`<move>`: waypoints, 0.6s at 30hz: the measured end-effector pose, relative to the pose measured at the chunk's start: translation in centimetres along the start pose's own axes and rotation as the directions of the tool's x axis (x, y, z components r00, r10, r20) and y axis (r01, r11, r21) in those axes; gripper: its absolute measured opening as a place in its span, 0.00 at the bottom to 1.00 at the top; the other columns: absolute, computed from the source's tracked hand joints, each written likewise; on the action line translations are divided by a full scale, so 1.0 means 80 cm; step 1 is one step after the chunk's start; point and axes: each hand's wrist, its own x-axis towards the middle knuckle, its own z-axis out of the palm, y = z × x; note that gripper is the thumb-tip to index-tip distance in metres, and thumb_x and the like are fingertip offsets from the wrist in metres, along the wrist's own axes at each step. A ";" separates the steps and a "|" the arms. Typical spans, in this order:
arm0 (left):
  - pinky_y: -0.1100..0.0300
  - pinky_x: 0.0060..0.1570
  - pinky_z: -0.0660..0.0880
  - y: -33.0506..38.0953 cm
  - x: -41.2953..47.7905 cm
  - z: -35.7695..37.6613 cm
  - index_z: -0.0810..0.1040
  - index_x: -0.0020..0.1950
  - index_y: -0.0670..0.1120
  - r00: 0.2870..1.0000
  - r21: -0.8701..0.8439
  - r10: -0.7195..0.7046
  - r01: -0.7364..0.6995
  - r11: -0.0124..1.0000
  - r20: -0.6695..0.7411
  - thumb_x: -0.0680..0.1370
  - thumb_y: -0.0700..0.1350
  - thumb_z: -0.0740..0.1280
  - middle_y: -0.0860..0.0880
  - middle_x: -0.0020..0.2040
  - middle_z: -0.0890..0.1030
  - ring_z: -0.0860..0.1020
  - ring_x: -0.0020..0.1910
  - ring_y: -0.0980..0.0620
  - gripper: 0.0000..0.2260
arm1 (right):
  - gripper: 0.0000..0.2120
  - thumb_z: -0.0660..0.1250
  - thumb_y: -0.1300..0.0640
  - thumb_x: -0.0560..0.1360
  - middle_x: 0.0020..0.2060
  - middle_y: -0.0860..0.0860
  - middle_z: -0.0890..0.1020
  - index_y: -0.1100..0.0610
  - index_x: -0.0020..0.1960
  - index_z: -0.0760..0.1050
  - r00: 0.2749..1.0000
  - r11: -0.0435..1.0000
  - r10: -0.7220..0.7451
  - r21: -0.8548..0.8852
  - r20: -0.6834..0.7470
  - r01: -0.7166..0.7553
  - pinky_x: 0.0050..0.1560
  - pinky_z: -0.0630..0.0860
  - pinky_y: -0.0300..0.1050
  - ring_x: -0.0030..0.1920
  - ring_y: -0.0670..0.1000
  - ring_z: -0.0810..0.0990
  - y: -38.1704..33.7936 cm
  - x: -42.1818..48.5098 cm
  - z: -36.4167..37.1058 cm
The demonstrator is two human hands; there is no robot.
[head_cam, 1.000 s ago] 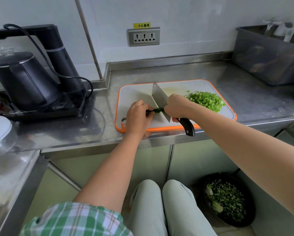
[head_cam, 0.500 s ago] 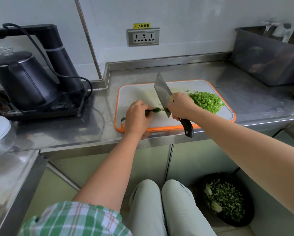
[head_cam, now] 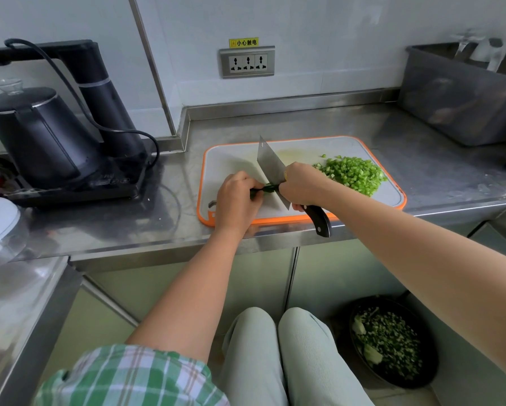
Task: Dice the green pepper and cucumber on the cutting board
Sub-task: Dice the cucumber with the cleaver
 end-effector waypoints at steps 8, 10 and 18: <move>0.53 0.42 0.73 0.000 -0.001 -0.001 0.85 0.46 0.45 1.000 -0.013 0.009 -0.009 1.000 -0.003 0.72 0.38 0.70 0.46 0.41 0.81 0.77 0.45 0.44 0.06 | 0.08 0.60 0.69 0.71 0.26 0.56 0.76 0.64 0.34 0.72 0.997 0.990 0.009 -0.143 0.076 0.002 0.30 0.69 0.41 0.28 0.54 0.74 -0.007 0.000 -0.010; 0.52 0.42 0.74 -0.002 0.000 0.000 0.85 0.46 0.45 1.000 -0.017 0.015 -0.015 1.000 -0.008 0.72 0.38 0.71 0.46 0.41 0.81 0.77 0.44 0.44 0.06 | 0.07 0.61 0.70 0.71 0.29 0.57 0.77 0.64 0.36 0.73 0.995 0.985 0.014 -0.172 0.095 0.003 0.31 0.70 0.42 0.31 0.56 0.76 -0.007 0.001 -0.011; 0.53 0.42 0.73 0.000 -0.001 -0.001 0.85 0.46 0.45 1.000 -0.002 0.012 -0.012 1.000 -0.006 0.72 0.39 0.70 0.46 0.42 0.81 0.77 0.45 0.45 0.06 | 0.05 0.58 0.68 0.70 0.26 0.57 0.76 0.63 0.36 0.69 0.999 1.000 -0.005 -0.016 -0.044 0.004 0.33 0.76 0.46 0.28 0.57 0.76 0.003 0.010 0.008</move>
